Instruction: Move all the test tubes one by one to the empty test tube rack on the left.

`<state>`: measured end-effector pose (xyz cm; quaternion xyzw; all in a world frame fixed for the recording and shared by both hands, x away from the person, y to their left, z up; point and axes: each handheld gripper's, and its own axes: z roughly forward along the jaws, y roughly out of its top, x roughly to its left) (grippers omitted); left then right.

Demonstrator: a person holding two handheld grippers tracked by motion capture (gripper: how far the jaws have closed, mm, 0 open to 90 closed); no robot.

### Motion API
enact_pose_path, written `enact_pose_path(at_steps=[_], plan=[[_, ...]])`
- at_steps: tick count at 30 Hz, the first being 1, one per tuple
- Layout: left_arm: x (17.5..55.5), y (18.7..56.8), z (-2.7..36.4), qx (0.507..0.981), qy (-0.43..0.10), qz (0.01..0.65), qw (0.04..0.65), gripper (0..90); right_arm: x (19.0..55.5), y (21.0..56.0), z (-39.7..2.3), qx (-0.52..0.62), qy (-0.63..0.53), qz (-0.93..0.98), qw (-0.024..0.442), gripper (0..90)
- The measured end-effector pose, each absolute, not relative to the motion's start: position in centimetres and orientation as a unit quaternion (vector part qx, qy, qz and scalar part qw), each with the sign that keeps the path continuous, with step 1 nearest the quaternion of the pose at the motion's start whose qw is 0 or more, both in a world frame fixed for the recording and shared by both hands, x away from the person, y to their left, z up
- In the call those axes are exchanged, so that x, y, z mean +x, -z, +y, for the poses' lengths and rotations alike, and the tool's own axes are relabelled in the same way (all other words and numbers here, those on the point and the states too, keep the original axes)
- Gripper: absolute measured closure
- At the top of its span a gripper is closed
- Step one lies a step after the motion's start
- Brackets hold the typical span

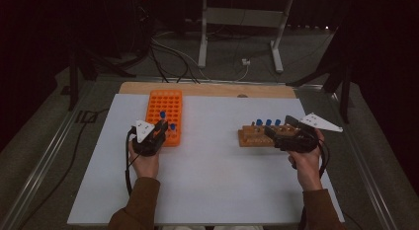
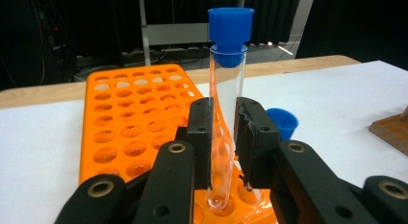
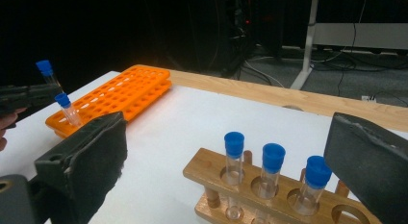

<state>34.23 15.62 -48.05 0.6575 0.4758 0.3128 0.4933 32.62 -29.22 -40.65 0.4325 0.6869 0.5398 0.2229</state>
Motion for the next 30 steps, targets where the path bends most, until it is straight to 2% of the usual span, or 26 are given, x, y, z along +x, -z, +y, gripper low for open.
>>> enact_pose_path(at_steps=[30], plan=[[34.1,50.5,14.9,0.713,-0.297,0.472,0.425,78.8,32.6,40.8,-29.2,0.429,-0.538,0.69,0.223,1.1]])
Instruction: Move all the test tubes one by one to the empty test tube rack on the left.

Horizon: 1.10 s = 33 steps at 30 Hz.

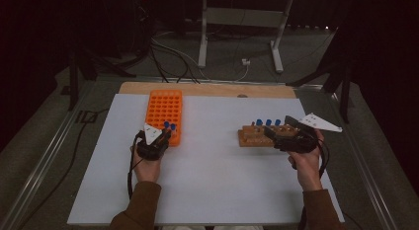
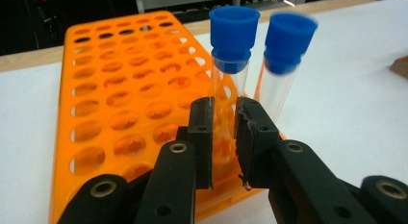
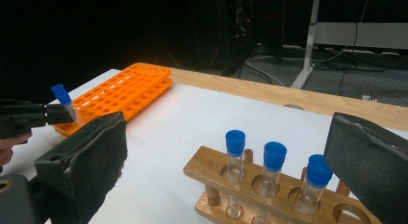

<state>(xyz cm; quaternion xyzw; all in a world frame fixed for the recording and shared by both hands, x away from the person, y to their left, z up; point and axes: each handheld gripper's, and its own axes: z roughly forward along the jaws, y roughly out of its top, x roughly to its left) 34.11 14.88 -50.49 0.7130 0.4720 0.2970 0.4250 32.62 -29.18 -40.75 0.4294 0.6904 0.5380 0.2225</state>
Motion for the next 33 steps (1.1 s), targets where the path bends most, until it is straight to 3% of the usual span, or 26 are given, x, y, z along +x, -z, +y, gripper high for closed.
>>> enact_pose_path(at_steps=[13,33], plan=[[34.0,50.6,15.5,0.706,-0.27,0.487,0.437,77.1,32.6,40.8,-29.2,0.43,-0.537,0.691,0.222,1.1],[30.2,46.4,17.4,0.687,-0.247,0.445,0.519,26.2,32.9,40.9,-29.7,0.434,-0.528,0.691,0.234,1.2]])
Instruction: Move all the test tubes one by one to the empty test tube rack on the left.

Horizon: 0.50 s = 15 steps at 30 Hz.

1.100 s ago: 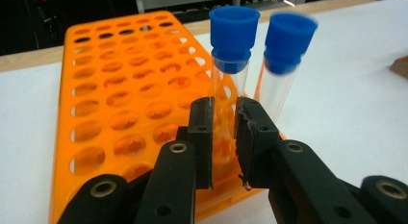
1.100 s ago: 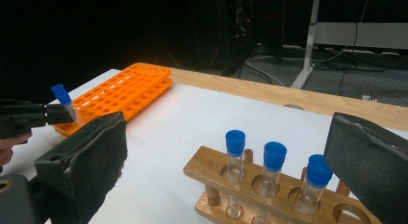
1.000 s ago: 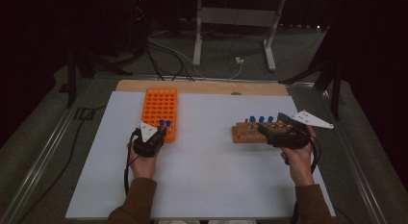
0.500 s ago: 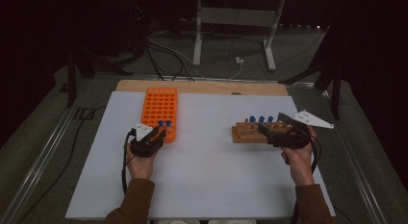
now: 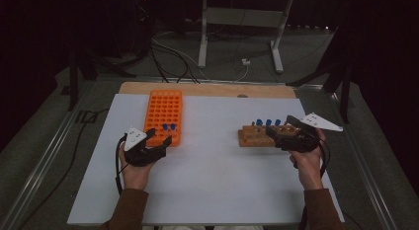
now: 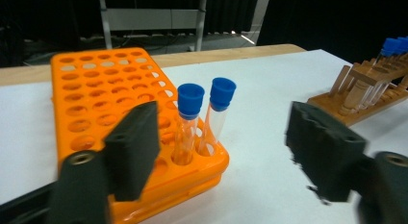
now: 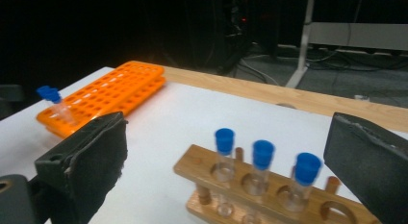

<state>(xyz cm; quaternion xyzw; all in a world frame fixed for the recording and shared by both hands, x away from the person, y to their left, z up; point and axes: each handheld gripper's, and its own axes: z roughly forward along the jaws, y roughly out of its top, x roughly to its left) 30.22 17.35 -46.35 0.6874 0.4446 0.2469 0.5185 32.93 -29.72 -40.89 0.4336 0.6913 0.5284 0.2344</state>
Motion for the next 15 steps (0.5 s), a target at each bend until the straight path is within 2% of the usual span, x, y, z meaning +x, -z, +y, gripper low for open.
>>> enact_pose_path(at_steps=[3,5,9,15], plan=[[29.6,46.1,17.5,0.685,-0.252,0.444,0.52,17.4,33.1,41.0,-30.2,0.441,-0.524,0.688,0.24,1.2],[29.5,46.0,17.6,0.68,-0.249,0.446,0.525,15.4,33.2,41.0,-30.6,0.446,-0.523,0.685,0.243,1.4],[29.5,45.6,17.8,0.677,-0.249,0.455,0.522,1.8,33.4,41.2,-31.4,0.454,-0.517,0.682,0.247,6.4],[29.2,45.4,17.6,0.684,-0.263,0.447,0.513,0.7,34.1,41.9,-32.3,0.467,-0.506,0.682,0.246,20.5]])
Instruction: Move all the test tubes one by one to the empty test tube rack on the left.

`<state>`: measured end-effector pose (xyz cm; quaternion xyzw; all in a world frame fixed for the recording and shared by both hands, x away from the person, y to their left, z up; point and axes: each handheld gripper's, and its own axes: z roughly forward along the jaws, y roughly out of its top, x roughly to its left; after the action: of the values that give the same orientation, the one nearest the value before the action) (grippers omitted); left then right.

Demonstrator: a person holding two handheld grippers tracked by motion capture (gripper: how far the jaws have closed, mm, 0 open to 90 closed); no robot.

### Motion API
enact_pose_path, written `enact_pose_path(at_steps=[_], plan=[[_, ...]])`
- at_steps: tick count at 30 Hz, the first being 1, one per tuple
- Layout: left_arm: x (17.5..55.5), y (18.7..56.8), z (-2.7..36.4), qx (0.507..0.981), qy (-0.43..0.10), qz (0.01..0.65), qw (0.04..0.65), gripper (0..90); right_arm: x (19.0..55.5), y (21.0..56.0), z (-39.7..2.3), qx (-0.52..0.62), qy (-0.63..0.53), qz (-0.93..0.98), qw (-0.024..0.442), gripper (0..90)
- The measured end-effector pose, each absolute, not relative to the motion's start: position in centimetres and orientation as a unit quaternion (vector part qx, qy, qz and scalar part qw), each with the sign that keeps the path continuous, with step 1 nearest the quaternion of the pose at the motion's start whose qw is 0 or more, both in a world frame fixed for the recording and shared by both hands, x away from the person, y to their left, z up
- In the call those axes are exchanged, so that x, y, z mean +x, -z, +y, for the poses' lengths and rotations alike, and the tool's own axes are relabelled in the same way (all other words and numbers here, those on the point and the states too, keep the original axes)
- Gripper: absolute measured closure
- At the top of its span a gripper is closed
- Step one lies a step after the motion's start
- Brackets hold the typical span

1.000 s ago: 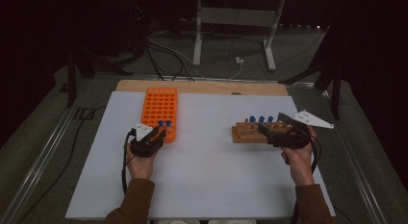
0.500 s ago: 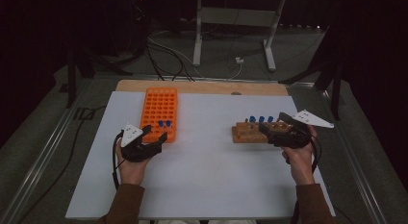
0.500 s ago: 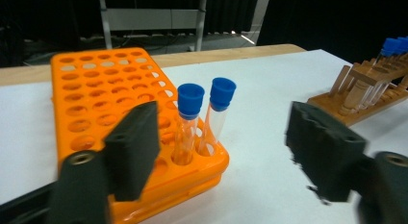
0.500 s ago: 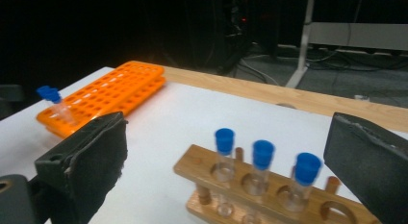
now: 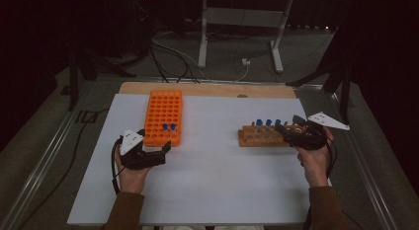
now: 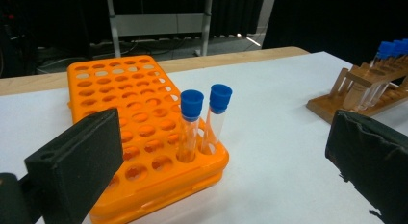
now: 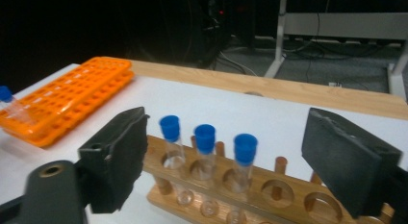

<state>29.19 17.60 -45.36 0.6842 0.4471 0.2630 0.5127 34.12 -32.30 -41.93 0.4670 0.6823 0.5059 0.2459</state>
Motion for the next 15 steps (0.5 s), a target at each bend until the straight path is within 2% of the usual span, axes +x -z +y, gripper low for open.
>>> enact_pose_path(at_steps=[6,10,15], plan=[[29.1,45.4,17.9,0.677,-0.259,0.455,0.517,0.7,35.1,42.7,-31.9,0.472,-0.483,0.689,0.262,41.9],[29.0,45.4,18.3,0.67,-0.26,0.463,0.519,0.8,35.8,43.6,-31.8,0.483,-0.477,0.689,0.252,55.7],[29.0,45.5,18.7,0.664,-0.261,0.47,0.52,0.8,36.8,44.9,-32.0,0.499,-0.48,0.684,0.23,66.8]])
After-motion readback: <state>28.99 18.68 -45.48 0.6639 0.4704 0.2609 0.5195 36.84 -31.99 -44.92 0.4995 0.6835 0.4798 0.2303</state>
